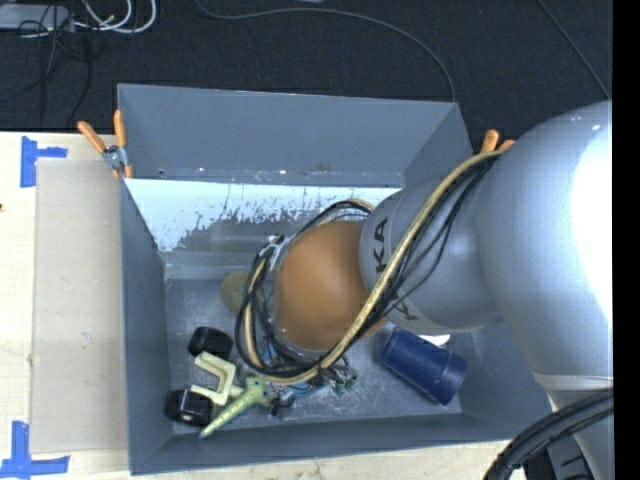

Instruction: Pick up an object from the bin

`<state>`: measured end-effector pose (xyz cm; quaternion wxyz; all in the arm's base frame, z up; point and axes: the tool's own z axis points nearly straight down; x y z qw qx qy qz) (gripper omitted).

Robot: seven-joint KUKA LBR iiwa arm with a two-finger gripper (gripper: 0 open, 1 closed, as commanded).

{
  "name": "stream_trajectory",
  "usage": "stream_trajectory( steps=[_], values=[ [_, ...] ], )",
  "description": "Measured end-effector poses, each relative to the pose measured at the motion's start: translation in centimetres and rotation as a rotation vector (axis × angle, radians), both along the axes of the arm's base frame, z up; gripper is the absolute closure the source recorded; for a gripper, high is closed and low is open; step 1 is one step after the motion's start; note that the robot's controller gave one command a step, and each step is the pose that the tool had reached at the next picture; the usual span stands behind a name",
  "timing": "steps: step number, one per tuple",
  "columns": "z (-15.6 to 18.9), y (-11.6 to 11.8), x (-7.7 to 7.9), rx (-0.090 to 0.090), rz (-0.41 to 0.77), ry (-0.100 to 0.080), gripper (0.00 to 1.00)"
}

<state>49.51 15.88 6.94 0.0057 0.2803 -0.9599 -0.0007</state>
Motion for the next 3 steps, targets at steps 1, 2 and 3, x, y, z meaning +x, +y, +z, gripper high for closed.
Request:
stream_trajectory(
  steps=[1,2,3],
  values=[
    [0.00,-0.01,0.00,0.000,-0.001,0.000,1.00],
    [0.05,-0.04,0.01,0.000,-0.002,0.000,1.00],
    [0.71,-0.11,-0.21,-0.003,-0.002,0.008,1.00]
  ],
)
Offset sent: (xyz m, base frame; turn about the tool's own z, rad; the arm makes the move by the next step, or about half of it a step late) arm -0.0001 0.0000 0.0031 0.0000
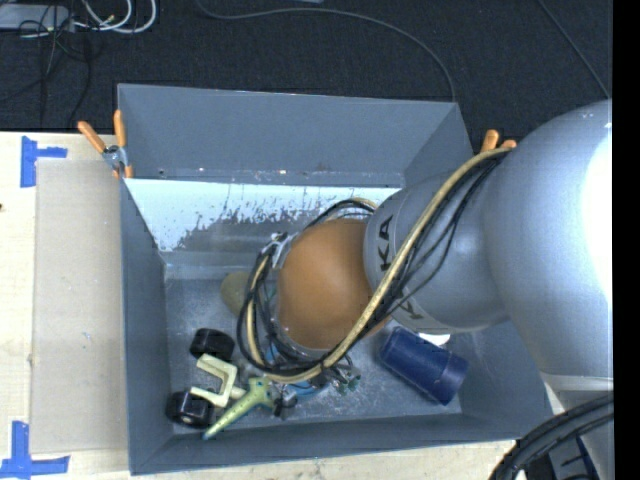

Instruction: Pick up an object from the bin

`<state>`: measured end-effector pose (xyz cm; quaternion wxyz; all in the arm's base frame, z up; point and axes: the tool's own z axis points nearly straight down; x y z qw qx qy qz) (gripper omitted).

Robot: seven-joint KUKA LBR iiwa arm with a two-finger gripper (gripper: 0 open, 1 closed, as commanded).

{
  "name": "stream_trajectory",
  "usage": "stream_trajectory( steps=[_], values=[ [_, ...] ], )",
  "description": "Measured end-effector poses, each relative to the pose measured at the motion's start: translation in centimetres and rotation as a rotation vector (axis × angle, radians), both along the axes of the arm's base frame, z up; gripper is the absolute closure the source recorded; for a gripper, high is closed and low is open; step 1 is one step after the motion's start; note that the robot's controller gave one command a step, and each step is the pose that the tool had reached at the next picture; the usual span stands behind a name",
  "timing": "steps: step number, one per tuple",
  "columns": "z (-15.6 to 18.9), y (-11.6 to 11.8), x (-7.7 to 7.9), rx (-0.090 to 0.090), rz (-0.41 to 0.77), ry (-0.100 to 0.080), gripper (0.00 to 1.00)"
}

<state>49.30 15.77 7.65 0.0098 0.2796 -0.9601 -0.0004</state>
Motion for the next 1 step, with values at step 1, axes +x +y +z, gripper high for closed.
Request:
stream_trajectory(
  steps=[1],
  values=[
    [2.25,0.01,-0.08,0.000,-0.001,0.002,1.00]
  ],
)
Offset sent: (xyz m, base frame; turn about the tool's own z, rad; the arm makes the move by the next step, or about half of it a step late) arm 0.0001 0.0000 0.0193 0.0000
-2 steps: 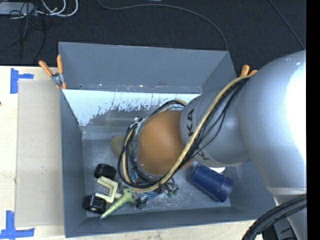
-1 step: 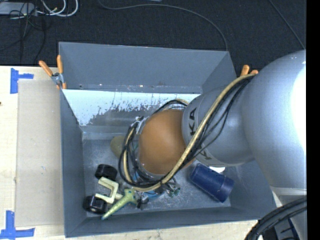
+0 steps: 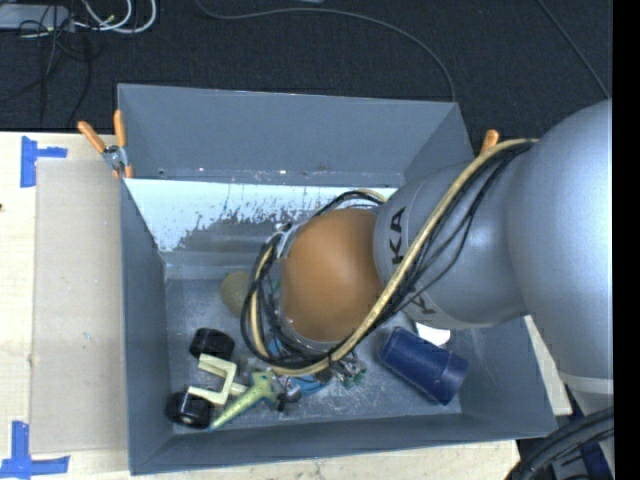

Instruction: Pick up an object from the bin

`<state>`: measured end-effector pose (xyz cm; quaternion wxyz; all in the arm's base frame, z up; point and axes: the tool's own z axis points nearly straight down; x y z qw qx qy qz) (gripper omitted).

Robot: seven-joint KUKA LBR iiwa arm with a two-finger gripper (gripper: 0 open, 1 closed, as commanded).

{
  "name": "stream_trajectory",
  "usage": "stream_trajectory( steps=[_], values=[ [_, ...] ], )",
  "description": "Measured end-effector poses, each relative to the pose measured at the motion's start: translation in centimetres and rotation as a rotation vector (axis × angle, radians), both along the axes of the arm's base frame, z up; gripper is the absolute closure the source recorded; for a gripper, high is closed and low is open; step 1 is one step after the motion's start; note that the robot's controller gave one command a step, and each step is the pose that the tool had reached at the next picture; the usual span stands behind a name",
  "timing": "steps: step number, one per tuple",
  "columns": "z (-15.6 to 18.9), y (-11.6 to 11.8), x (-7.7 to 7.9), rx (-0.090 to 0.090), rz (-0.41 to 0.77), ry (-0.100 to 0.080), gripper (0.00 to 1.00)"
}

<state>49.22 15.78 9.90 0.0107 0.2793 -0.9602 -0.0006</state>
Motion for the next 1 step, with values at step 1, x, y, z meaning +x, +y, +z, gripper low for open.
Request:
stream_trajectory(
  steps=[1],
  values=[
    [1.95,0.12,0.28,0.003,0.000,-0.010,1.00]
  ],
)
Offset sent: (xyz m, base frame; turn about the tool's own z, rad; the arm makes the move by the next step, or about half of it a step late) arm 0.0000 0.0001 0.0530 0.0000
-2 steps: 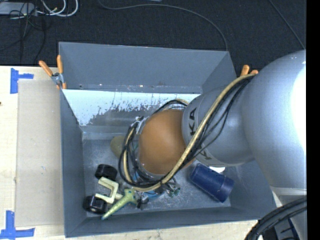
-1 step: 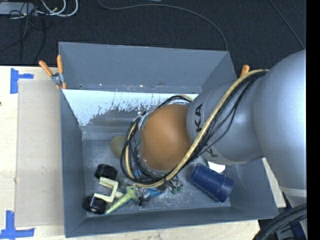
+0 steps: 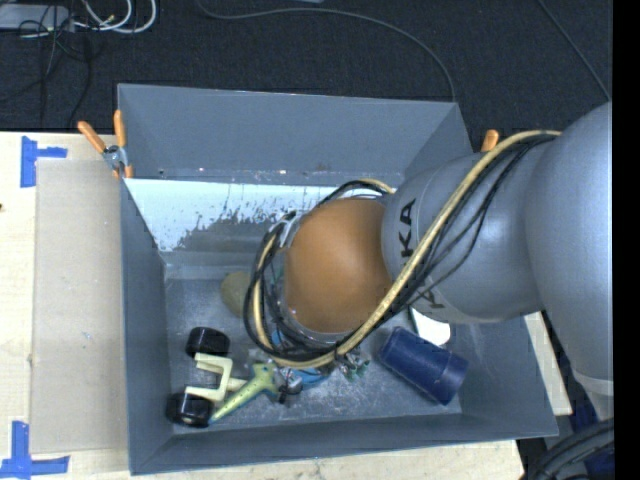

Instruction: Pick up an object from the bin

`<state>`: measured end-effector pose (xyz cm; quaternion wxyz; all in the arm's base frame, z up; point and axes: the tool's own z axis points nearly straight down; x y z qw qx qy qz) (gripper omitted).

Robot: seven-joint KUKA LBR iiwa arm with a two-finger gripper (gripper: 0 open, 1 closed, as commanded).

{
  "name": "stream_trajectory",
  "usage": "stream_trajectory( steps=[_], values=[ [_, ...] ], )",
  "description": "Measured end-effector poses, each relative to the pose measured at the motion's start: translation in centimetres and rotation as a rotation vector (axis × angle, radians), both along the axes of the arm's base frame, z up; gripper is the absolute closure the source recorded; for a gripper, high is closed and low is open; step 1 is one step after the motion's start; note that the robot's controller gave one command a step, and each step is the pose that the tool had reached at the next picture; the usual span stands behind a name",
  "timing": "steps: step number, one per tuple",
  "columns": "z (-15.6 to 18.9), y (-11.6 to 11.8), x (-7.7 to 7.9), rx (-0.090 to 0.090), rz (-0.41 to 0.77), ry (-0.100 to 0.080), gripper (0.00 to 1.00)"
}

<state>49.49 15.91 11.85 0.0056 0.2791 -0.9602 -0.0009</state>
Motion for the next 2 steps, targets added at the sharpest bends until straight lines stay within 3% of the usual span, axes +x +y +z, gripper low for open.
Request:
stream_trajectory(
  steps=[2],
  values=[
    [2.32,0.01,-0.07,-0.001,-0.003,0.003,1.00]
  ],
)
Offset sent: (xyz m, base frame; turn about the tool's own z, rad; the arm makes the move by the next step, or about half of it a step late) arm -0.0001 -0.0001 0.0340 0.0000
